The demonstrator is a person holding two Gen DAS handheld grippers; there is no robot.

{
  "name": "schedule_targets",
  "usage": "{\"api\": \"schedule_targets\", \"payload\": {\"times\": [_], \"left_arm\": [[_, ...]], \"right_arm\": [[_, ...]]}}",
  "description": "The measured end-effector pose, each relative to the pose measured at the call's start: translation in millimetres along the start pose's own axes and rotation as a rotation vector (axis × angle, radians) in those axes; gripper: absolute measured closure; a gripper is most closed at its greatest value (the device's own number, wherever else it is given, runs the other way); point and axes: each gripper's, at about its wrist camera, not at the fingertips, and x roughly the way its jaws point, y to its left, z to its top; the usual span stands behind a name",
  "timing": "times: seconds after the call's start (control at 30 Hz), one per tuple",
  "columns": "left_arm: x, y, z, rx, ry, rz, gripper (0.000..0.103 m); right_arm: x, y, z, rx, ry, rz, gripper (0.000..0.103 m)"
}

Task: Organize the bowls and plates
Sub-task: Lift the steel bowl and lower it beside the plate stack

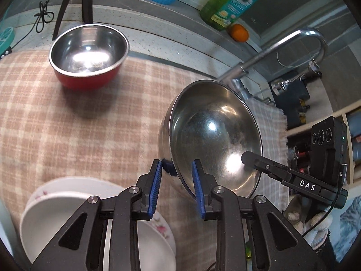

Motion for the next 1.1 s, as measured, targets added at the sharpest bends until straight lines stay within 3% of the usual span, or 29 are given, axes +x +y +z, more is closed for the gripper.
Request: {"api": "schedule_targets", "payload": {"times": [0.5,1.1], "left_arm": [[-9.1,-23.6,-63.4,0.038,0.048,-0.036,0.079],[-1.6,-28.8,-91.6,0.069,0.089,-0.017,0.077]], "right_arm": [[-27.7,-15.3,-69.0,0.016,0.003,-0.015,0.077],[-24.1,-26.0,-98.2,0.045,0.044,-0.023,0.078]]}}
